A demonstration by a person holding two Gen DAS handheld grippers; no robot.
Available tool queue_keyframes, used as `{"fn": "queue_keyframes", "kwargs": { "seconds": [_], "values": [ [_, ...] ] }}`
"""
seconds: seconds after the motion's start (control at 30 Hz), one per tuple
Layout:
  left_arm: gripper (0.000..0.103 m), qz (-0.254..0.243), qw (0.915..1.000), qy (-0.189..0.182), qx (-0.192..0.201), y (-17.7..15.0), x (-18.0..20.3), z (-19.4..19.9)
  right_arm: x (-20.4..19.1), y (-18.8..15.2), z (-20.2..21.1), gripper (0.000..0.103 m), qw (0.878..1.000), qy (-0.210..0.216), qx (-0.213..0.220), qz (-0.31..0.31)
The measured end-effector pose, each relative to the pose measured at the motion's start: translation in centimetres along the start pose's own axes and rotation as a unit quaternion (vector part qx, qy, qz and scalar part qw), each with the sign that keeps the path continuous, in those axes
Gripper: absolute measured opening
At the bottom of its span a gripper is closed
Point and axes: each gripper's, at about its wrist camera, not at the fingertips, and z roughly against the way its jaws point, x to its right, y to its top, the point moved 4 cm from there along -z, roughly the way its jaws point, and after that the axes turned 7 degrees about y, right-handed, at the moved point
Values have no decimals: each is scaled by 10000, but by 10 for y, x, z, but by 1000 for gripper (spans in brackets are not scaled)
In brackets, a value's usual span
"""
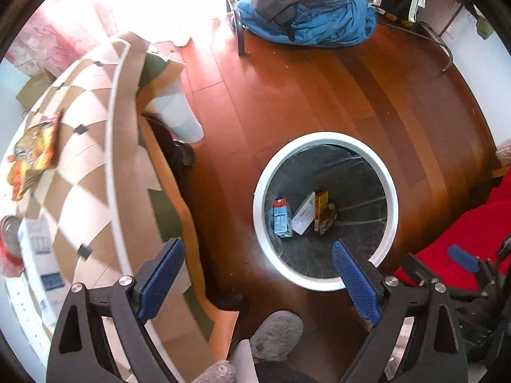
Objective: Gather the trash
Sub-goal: 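Move both open tools back over the table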
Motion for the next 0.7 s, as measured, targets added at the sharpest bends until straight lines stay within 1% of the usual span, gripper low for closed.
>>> {"fn": "queue_keyframes", "kwargs": {
  "seconds": [0.27,0.47,0.6,0.7],
  "values": [
    [95,40,9997,7,230,-9,-3,34,-9,-2,46,103,9995,-166,263,60],
    [95,38,9988,-39,480,-20,-8,71,-21,-7,96,103,9978,-242,611,105],
    [95,57,9971,-52,760,-29,-19,103,-34,-12,135,103,9954,-182,928,129],
    [95,148,9949,-114,986,-35,-31,130,-48,-19,166,103,9931,-7,1165,127]
  ]
}}
